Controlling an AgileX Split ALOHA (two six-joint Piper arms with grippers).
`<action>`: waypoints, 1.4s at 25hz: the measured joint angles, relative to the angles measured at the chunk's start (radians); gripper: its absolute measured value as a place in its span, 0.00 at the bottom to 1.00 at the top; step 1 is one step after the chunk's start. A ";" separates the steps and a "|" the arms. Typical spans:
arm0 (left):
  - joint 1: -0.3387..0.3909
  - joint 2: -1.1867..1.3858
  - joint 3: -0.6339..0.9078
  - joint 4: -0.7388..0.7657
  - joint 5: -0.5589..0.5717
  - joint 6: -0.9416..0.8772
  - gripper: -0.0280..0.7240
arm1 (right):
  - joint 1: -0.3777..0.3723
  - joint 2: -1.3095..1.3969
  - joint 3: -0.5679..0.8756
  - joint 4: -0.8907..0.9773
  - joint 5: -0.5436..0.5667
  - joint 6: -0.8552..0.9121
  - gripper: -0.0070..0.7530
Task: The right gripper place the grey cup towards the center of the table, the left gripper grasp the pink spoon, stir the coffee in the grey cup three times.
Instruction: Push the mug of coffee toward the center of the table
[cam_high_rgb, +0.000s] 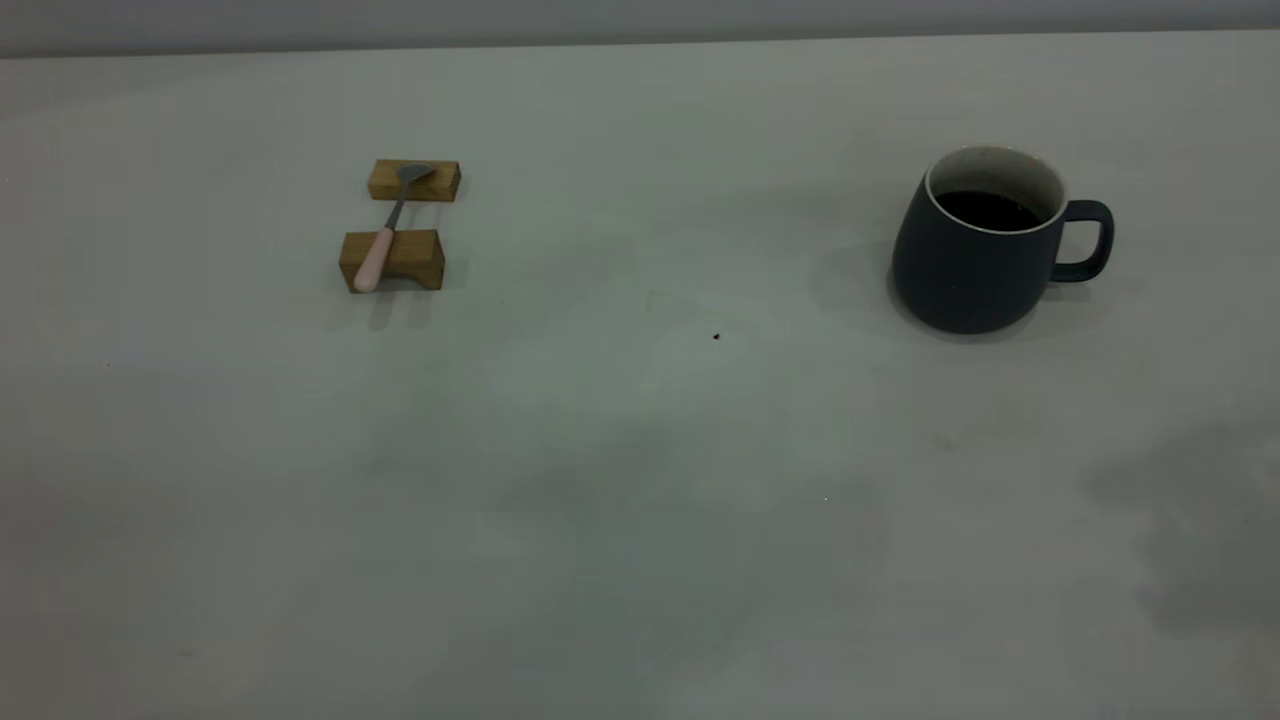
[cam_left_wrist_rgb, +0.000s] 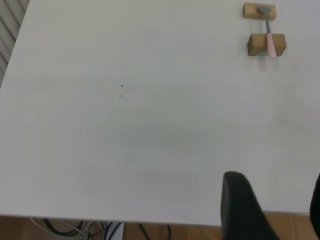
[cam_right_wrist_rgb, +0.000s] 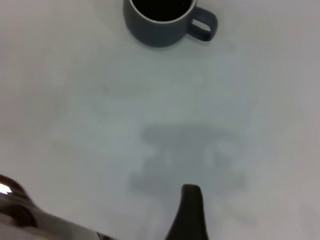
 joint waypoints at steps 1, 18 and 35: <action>0.000 0.000 0.000 0.000 0.000 0.000 0.58 | 0.000 0.054 -0.015 0.001 -0.020 -0.032 0.97; 0.000 0.000 0.000 0.000 0.000 0.000 0.58 | 0.071 0.822 -0.355 -0.015 -0.162 -0.400 0.95; 0.000 0.000 0.000 0.000 0.000 0.000 0.58 | 0.071 1.119 -0.637 -0.134 -0.174 -0.554 0.92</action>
